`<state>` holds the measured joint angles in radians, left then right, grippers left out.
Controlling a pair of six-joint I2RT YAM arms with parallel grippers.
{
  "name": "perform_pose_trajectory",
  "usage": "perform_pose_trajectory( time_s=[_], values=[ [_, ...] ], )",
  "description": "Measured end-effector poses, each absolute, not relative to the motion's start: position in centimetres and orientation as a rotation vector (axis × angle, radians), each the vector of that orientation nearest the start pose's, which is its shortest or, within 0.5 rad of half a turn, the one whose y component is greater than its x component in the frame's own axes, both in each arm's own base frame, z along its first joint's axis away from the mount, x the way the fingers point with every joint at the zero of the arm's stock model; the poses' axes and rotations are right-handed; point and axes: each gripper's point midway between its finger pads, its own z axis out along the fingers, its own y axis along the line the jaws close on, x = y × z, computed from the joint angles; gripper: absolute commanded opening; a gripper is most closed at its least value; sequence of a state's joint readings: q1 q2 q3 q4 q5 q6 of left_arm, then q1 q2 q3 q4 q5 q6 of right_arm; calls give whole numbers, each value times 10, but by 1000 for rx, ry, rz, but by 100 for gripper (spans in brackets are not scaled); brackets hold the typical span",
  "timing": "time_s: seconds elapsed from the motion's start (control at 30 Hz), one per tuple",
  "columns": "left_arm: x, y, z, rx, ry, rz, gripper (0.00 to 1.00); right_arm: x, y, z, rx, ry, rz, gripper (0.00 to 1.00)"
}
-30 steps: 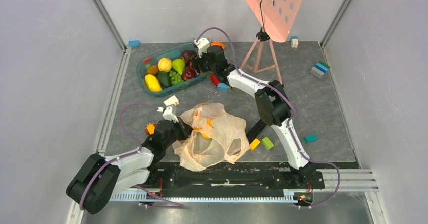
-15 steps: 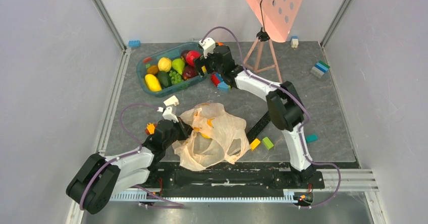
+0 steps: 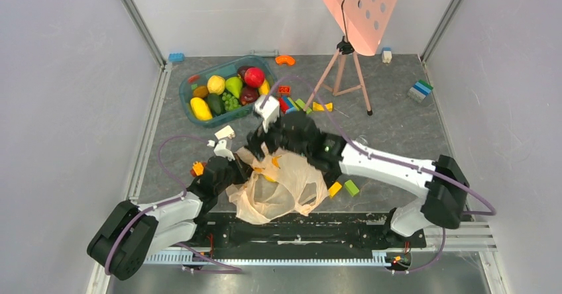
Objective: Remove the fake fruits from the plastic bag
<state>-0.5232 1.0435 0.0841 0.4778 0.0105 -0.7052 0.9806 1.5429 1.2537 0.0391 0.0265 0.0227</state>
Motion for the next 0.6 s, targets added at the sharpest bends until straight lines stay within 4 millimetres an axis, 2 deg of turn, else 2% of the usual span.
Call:
perform_pose_trajectory(
  time_s=[0.07, 0.13, 0.27, 0.47, 0.6],
  values=[
    [231, -166, 31, -189, 2141, -754, 2, 237, 413, 245, -884, 1716, 717, 77],
    [231, -166, 29, -189, 2147, -751, 2, 204, 410, 227, -911, 1754, 744, 72],
    [230, -166, 28, -189, 2153, -749, 2, 154, 395, 200, -940, 1821, 763, 62],
    [230, -166, 27, -189, 2156, -747, 2, 107, 385, 184, -955, 1848, 818, 39],
    [230, -166, 27, -189, 2156, -748, 2, 100, 378, 156, -940, 1916, 803, 37]
  ],
)
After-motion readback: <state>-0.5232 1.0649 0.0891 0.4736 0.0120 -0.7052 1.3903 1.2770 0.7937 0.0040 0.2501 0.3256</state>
